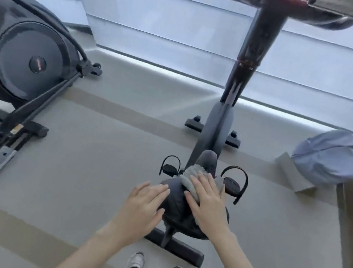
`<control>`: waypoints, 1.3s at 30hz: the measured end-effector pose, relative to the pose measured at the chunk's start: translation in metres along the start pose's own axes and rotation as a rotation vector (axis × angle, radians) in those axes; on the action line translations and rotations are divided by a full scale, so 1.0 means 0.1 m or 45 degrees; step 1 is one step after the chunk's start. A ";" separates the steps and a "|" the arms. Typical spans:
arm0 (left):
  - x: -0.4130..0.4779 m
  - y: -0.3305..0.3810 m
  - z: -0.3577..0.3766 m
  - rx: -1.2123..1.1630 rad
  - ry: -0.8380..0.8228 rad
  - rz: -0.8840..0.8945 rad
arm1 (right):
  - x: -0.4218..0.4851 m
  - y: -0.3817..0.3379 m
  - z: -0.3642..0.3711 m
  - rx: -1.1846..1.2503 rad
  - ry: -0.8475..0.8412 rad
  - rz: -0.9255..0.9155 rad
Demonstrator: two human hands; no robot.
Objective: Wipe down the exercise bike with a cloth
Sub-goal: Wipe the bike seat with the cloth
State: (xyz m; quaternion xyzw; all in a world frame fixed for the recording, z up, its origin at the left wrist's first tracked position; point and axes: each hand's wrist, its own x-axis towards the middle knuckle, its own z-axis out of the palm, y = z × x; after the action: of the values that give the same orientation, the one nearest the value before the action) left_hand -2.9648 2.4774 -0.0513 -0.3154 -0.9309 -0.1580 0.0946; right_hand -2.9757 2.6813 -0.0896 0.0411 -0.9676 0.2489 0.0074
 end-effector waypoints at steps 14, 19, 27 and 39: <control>0.08 -0.44 0.29 -0.116 -0.083 0.229 | -0.02 -0.09 0.03 -0.048 0.009 0.063; 0.09 -0.33 0.27 -0.216 -0.062 0.097 | 0.70 0.16 0.06 0.093 -0.046 0.182; 0.07 -0.24 0.24 -0.269 -0.098 -0.006 | 0.63 0.16 0.03 0.070 -0.128 0.139; 0.13 -0.23 0.26 -0.280 -0.055 -0.076 | -0.02 0.05 -0.06 -0.167 -0.205 -0.047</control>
State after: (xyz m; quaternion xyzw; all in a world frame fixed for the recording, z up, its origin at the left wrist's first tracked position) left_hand -2.9907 2.4763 -0.0771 -0.2994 -0.9187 -0.2552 0.0345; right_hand -2.9741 2.6885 -0.0873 0.0783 -0.9784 0.1807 -0.0632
